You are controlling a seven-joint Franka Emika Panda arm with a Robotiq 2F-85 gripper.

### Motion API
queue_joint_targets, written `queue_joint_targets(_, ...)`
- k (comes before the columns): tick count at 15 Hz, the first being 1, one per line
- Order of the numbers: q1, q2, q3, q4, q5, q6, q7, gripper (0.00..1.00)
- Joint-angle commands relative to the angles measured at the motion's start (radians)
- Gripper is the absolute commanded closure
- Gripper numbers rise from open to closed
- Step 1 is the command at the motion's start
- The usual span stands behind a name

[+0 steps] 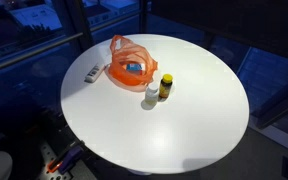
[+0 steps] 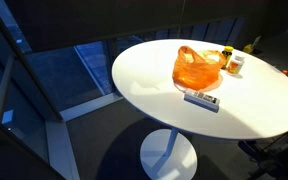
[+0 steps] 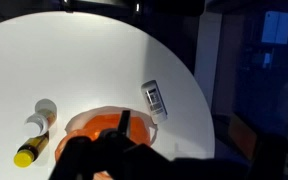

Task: Pick up the white bottle on the left side of the table and put it in the orange plastic bag.

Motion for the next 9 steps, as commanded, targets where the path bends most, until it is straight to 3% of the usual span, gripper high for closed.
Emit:
queue_joint_targets(1, -0.015, 0.001, 0.012, 0.003, 0.004, -0.003, -0.004, 0.00)
queue_joint_targets(9, -0.014, 0.013, 0.032, 0.008, 0.002, 0.013, 0.040, 0.00)
